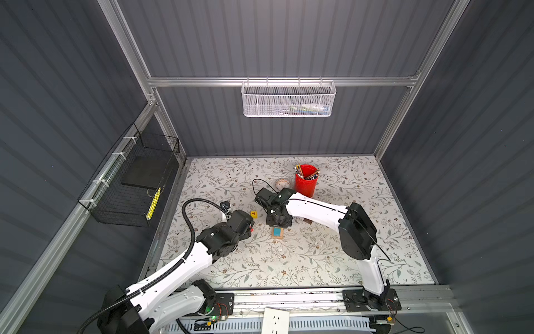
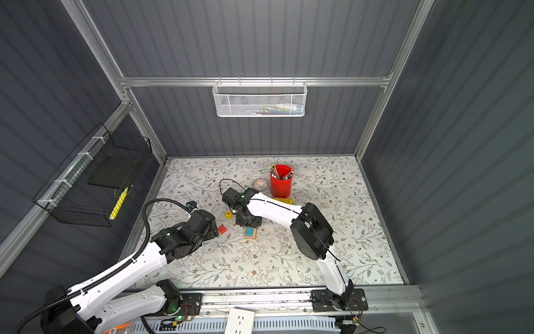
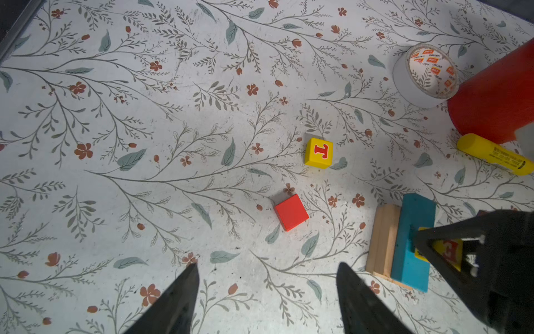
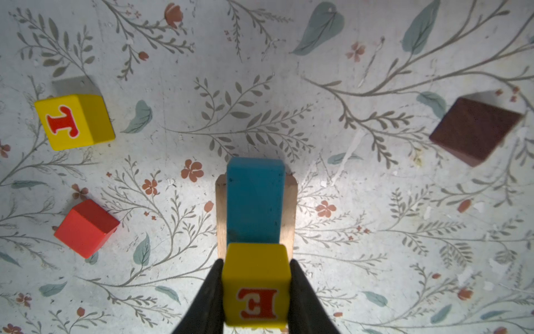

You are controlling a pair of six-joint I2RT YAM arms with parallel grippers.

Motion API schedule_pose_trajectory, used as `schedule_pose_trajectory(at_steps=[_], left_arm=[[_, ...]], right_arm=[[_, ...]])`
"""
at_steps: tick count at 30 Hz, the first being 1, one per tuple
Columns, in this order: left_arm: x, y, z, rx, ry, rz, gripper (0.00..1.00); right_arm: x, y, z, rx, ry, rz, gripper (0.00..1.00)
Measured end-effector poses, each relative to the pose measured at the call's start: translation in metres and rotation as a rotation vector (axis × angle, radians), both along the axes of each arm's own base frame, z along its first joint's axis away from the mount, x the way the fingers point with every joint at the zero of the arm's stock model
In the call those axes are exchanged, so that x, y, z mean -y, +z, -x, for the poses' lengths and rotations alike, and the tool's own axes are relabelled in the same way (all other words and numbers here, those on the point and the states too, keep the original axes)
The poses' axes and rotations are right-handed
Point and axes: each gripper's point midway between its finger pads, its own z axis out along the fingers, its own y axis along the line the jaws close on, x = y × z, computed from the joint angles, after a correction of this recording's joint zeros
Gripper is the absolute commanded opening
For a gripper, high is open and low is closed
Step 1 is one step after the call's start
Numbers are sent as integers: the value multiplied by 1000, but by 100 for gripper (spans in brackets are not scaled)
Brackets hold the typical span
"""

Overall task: Build the wood block tower
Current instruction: 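Lower the yellow E cube onto the teal bar top with the right gripper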

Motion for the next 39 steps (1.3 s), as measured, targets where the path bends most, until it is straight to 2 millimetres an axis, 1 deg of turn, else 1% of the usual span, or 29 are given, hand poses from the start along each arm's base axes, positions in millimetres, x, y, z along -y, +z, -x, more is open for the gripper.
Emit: schedule_pose_trajectory(at_steps=[10,21,23,29,31,34,39], left_arm=[[-1,0,0,2,2,-3,76],[-1,0,0,4,4,-4,76],[-1,0,0,4,4,-4,76],[-1,0,0,4,4,-4,76],[-2,0,-1,4,8,-4,76],[-2,0,-1,4,9,-4,76],[-2,0,-1,3,9,-4,76]], right_arm=[[-1,2,-2,7,-6,1,28],[-1,-5,-2,-2,-9,11,32],[-1,-5,-2,-2,-10,12,33],[-1,-7,-1,-8,-18,10,45],[-1,-9,-1,-12,-19,14,47],[-1,-13,-1,-19,-20,19,48],[-3,-17,0,-30,-24,17,44]])
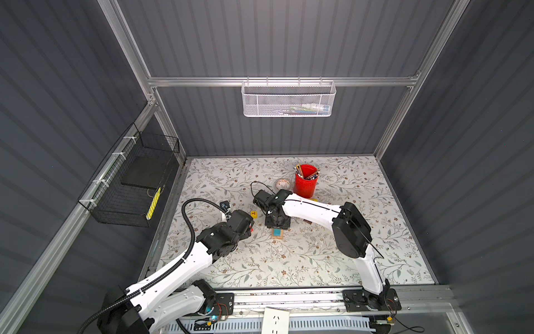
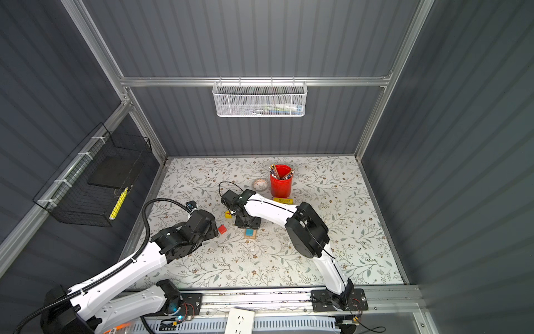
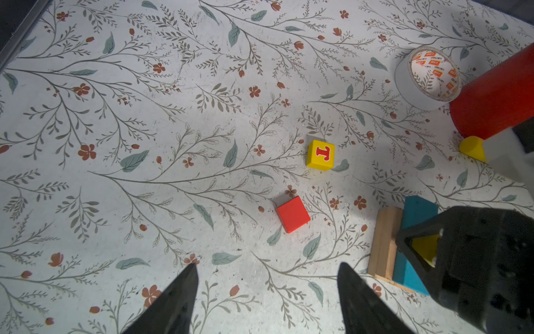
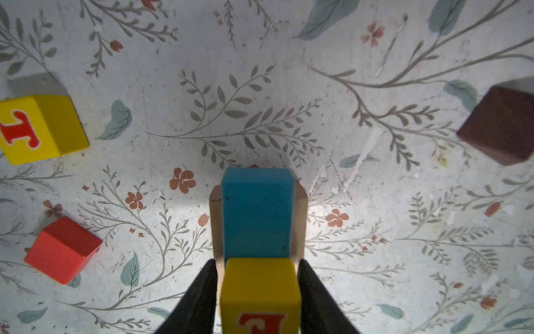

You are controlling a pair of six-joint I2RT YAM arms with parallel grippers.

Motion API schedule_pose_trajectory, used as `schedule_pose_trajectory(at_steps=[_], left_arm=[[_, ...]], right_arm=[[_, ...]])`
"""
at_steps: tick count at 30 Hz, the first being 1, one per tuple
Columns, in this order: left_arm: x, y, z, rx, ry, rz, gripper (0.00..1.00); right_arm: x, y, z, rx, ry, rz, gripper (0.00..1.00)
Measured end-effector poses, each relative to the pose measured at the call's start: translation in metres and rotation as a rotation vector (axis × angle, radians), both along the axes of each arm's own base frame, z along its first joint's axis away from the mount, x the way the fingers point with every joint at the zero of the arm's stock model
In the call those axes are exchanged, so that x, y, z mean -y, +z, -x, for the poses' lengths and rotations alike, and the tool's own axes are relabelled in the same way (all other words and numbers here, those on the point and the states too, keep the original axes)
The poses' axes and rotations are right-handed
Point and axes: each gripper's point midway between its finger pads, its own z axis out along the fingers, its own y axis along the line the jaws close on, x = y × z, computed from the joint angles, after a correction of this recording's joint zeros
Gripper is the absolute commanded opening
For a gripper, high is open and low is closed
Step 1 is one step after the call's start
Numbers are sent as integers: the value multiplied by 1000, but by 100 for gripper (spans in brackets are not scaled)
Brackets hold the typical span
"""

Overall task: Build the wood block tower
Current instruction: 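Lower the yellow E cube onto the teal bar top with the right gripper, then open the right gripper and draw it back from the stack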

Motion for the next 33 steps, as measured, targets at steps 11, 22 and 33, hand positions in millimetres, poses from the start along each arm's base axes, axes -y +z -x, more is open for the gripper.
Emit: schedule_pose_trajectory(at_steps=[11,22,33], left_arm=[[0,0,0,0,1,0,76],[0,0,0,0,2,0,76],[0,-4,-1,-16,-4,-16,76]], right_arm=[[-2,0,-1,-1,-8,-11,39],[-2,0,-2,-3,-17,-16,48],[0,18,-1,31,-10,-49,57]])
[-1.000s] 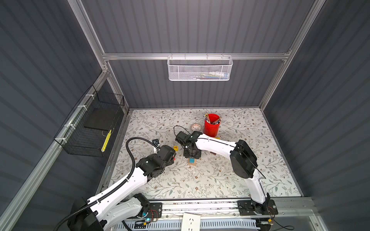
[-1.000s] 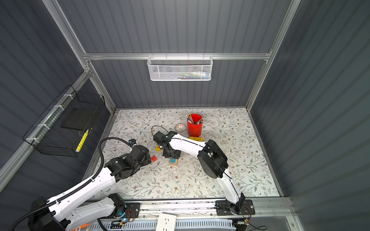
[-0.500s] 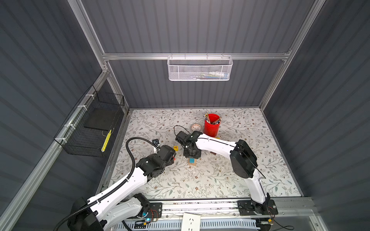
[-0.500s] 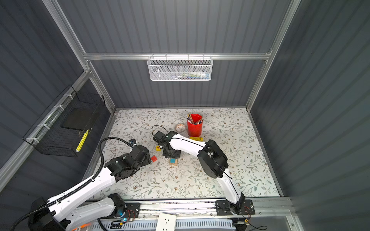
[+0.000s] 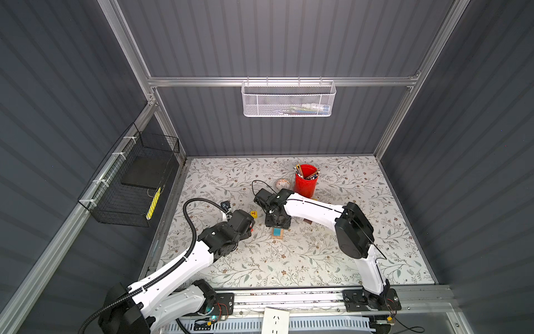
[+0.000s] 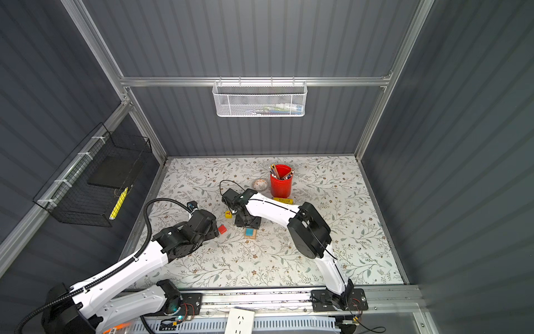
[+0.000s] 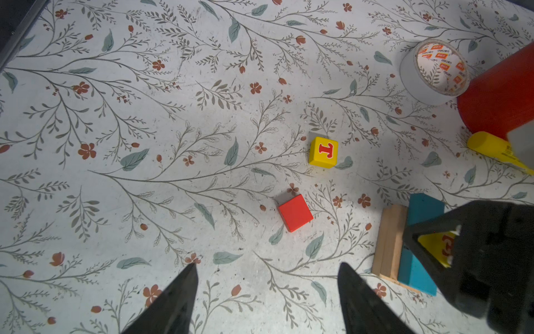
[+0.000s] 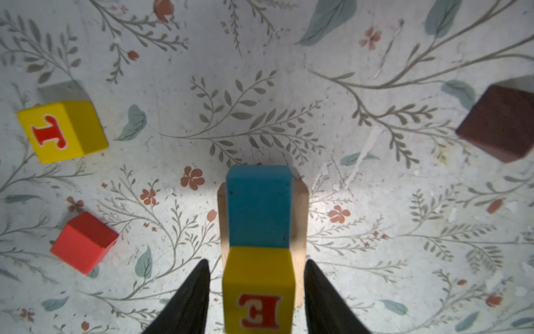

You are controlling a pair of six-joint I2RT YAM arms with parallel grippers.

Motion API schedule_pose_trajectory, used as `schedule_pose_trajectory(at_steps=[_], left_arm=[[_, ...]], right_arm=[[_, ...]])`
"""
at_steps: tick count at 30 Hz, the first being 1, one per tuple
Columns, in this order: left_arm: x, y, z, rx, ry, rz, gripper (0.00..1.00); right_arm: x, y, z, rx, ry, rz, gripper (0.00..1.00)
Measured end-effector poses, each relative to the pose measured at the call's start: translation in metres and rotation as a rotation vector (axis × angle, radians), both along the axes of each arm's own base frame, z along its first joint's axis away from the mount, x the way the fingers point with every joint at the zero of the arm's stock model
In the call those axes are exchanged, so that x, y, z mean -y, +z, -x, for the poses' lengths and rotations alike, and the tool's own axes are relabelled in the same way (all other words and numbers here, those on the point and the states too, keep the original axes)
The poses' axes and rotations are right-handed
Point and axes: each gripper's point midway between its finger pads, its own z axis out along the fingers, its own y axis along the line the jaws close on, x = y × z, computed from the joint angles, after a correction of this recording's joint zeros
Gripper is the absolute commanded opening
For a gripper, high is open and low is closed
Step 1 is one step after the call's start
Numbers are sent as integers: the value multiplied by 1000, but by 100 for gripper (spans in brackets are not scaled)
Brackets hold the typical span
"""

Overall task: Build the wood block tower
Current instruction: 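Open the right gripper and draw it back from the stack, then grasp the yellow T cube with the left gripper and lift it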

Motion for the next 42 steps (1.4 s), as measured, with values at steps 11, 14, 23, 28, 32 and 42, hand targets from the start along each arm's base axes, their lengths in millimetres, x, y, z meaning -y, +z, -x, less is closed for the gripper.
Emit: schedule_pose_trajectory(at_steps=[11,14,23,28,32,42], left_arm=[[21,17,-12,-37,-68,16,77],[32,21,-20,-53,-95,21,78],[61,5,-53,-174,-148,-21,81],[75,-20,-69,-259,-117,-24,80],[83,-43,-83,-319,-107,-49,78],[76,-69,-106,-386,-122,-87,70]], right_arm=[[42,78,4,188,36,-131,72],[64,76,8,217,53,-140,75],[102,59,25,295,176,-215,91],[106,61,25,349,267,-266,98],[102,66,22,391,333,-281,99],[96,67,19,417,380,-325,99]])
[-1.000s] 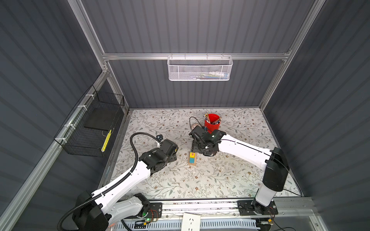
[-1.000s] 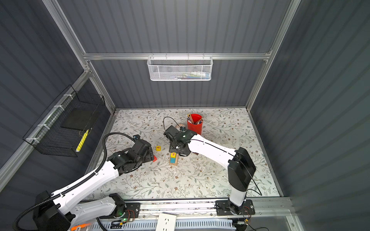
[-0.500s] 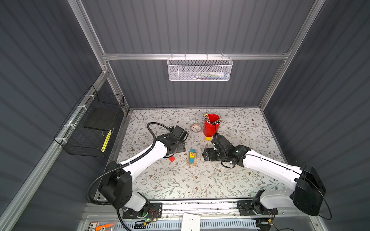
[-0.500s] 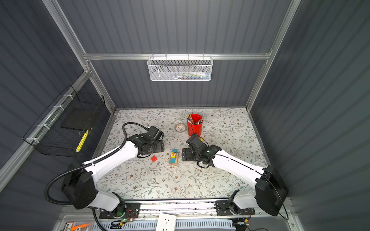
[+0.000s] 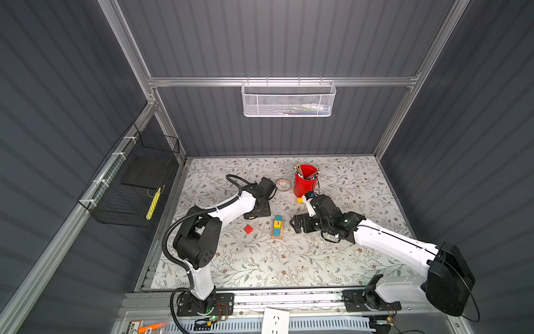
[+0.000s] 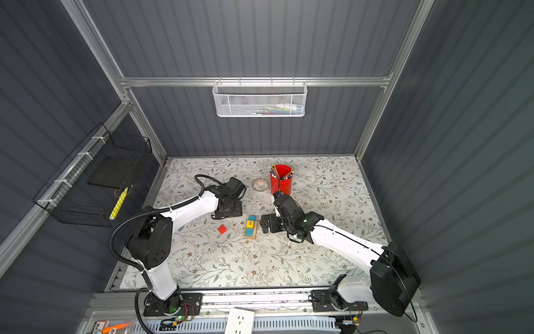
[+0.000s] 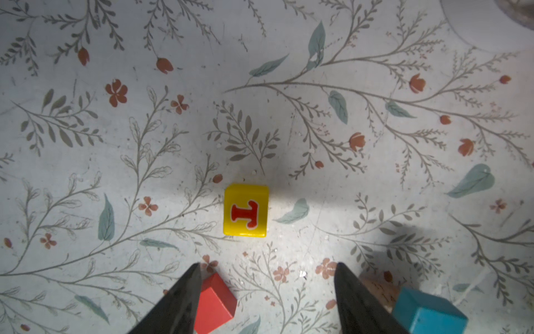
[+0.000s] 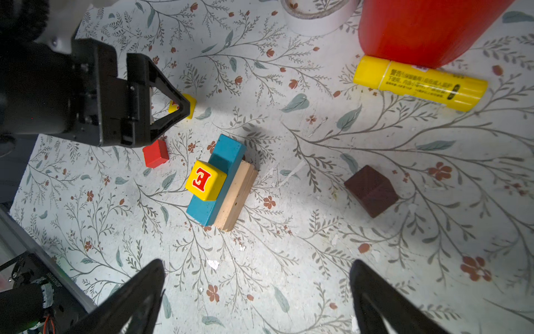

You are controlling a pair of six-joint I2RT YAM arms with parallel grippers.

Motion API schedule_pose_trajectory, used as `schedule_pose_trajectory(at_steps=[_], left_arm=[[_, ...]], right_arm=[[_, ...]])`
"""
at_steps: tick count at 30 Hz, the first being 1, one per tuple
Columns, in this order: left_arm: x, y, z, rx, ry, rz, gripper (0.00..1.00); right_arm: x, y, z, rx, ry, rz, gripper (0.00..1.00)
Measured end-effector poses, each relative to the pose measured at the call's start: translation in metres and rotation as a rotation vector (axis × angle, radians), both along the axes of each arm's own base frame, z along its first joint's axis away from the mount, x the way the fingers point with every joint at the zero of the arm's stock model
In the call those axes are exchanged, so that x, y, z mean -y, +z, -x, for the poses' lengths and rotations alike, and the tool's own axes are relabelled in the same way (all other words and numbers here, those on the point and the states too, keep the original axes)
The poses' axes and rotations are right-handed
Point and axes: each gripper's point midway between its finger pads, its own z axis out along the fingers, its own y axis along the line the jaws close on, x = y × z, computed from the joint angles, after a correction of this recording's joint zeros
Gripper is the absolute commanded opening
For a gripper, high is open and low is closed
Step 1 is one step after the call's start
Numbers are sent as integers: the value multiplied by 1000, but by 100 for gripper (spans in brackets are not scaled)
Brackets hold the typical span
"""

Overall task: Build the wood block tower
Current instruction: 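Grasp the yellow T cube with the left gripper and lift it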

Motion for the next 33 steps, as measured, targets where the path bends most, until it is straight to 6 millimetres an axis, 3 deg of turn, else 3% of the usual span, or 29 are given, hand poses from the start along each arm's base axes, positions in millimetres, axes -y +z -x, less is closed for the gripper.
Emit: schedule_pose_trajectory(at_steps=[11,21,26,33], left_arm=[[-20,-28,-11,-101,-51,-12,59],[-14,-45,-10,-150,-114,4,49],[-10,-45,-13,-139,-120,22,42],[-10,-45,-13,-140,-102,28,40]], right_arm=[[5,3,-9,8,-24,-14,99],[5,-4,-12,-7,-30,-1,99],[5,-5,-14,-10,-35,2,99],[4,-8,-18,-18,-40,7,99]])
